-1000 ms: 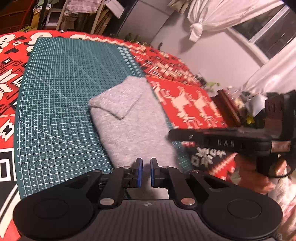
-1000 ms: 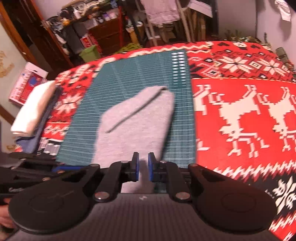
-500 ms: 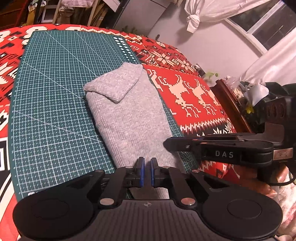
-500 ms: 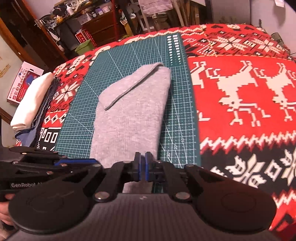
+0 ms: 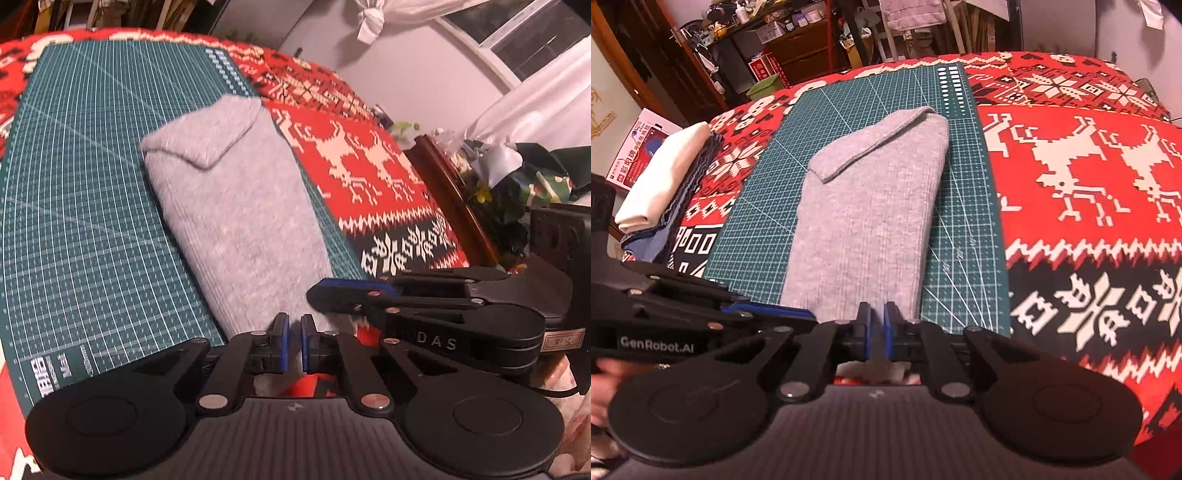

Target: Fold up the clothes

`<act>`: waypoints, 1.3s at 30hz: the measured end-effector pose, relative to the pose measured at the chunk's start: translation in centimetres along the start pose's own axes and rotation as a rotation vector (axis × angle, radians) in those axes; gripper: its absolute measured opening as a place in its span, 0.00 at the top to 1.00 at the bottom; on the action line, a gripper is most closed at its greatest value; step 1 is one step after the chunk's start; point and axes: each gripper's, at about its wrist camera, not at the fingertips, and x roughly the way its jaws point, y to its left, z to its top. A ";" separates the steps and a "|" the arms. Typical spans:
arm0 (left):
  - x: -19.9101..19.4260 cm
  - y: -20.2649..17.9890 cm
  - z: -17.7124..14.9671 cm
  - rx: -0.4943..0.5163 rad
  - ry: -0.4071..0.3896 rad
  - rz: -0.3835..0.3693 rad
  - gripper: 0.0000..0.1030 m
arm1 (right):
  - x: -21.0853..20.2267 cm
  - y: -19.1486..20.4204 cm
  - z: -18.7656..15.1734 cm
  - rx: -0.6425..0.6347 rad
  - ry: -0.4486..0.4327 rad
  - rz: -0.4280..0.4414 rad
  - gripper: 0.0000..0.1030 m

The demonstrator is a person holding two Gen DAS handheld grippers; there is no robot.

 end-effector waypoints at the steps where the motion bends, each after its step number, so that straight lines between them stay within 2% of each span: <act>1: 0.1 -0.1 0.0 0.002 0.013 0.004 0.93 | -0.2 -0.1 -0.2 0.003 -0.002 -0.002 0.93; 5: -0.2 -1.2 -0.2 0.028 0.025 0.034 0.93 | -1.5 -0.4 -0.6 0.015 -0.024 0.001 0.88; 9: -0.2 -1.2 -0.2 0.013 0.011 0.041 0.93 | -2.2 0.0 -0.2 0.006 -0.049 0.026 0.88; 16: -0.2 -1.0 -0.1 -0.011 -0.012 0.054 0.94 | -0.2 0.4 -0.6 -0.002 -0.013 0.013 0.88; 23: -0.9 -1.7 -0.5 0.005 -0.038 0.062 0.94 | -1.0 0.4 -1.2 -0.006 -0.002 -0.010 0.88; 28: -1.7 -2.4 -1.0 0.031 -0.057 0.067 0.94 | -2.1 0.0 -1.0 0.013 -0.028 -0.008 0.86; 32: -1.3 -2.0 -1.2 0.018 -0.051 0.067 0.94 | -1.3 0.3 -0.5 0.020 -0.013 0.006 0.86; 39: -0.4 -1.1 -1.6 -0.006 -0.037 0.067 0.94 | -1.0 0.0 -1.5 0.010 -0.007 -0.002 0.86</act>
